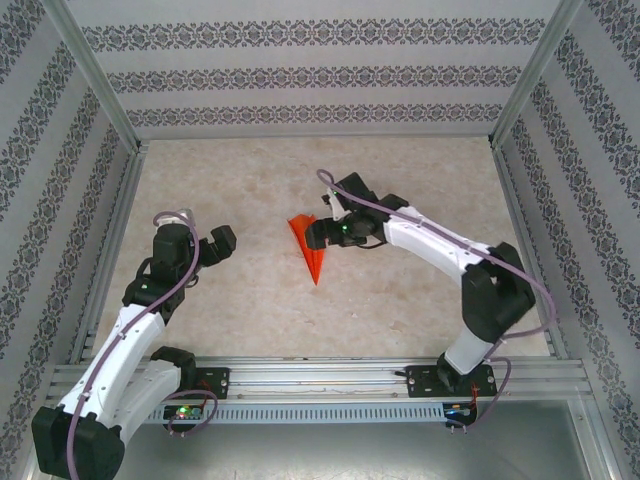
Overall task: Fold a paper plane with a square sheet of paper (fold left side to right side)
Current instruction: Pick up the paper plane at the center of the table.
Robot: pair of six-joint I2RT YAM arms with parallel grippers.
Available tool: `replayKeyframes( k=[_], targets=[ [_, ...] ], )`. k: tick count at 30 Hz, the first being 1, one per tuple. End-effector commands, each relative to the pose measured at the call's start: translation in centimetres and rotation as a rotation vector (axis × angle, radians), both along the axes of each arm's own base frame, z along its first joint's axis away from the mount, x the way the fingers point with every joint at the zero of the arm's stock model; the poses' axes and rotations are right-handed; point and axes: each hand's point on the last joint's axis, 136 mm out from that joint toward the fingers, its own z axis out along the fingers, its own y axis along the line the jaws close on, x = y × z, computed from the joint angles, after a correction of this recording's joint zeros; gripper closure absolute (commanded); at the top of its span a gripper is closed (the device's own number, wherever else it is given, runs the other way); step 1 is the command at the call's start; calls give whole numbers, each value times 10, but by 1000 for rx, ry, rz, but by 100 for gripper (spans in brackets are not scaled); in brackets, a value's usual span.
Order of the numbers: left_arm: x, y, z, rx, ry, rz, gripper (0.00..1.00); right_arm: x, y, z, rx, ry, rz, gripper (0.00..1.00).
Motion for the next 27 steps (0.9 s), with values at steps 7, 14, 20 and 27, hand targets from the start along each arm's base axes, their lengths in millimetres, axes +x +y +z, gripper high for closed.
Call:
replayKeyframes(
  k=[7, 14, 20, 27],
  targets=[
    [-6, 9, -10, 12, 30, 38, 0, 0, 22, -37, -107, 127, 15, 38],
    [-7, 10, -12, 22, 35, 38, 0, 3, 31, -54, -127, 157, 3, 42],
    [-7, 11, -13, 26, 38, 40, 0, 7, 32, -67, -152, 174, -10, 46],
    [-7, 11, -12, 28, 38, 39, 0, 9, 33, -75, -164, 185, -19, 53]
  ],
)
